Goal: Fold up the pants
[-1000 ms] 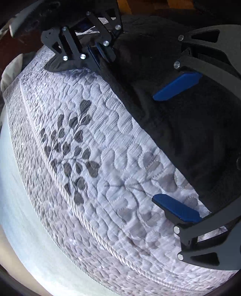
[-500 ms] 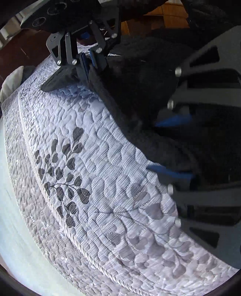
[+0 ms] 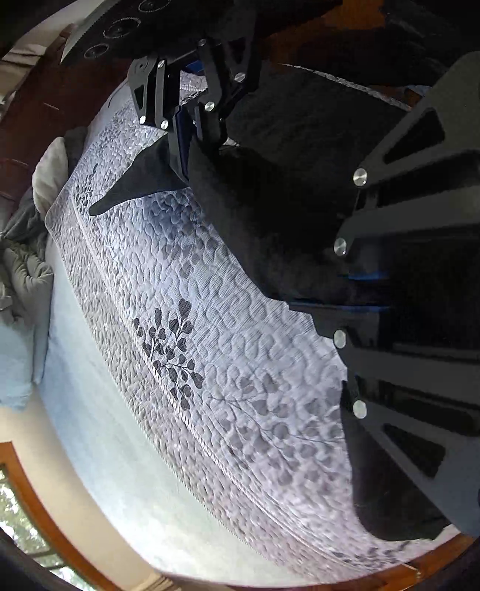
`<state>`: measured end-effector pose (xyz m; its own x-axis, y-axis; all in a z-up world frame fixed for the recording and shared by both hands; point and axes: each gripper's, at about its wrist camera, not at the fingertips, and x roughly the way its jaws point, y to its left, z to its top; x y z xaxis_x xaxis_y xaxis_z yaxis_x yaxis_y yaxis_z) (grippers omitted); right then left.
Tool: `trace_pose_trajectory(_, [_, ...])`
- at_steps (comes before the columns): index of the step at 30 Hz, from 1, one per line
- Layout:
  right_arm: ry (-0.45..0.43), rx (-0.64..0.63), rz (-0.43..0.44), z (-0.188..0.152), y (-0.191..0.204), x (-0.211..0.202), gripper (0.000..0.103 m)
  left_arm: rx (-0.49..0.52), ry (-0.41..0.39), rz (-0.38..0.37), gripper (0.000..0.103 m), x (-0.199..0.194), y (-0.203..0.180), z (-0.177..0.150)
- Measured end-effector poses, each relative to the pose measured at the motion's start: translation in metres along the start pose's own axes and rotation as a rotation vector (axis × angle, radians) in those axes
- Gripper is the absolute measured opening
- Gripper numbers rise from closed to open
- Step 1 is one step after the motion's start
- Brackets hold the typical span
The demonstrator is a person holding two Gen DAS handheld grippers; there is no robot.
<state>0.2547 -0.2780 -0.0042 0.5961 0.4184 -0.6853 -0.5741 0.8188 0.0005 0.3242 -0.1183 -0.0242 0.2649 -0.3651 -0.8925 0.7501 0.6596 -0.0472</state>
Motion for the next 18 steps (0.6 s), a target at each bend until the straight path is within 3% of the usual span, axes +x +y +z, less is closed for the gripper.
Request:
trace_pose_trajectory(9, [-0.025,0.022,-0.031,-0.051,0.061,-0.064,0.015,-0.02,-0.067,0.137,0.007,-0.05,-0.09,-0.069])
trace_pose_trajectory(18, [0.035,0.085,0.004,-0.104,0.102,-0.092,0.015,-0.136,-0.069,0.183,0.009,-0.048,-0.142,-0.129])
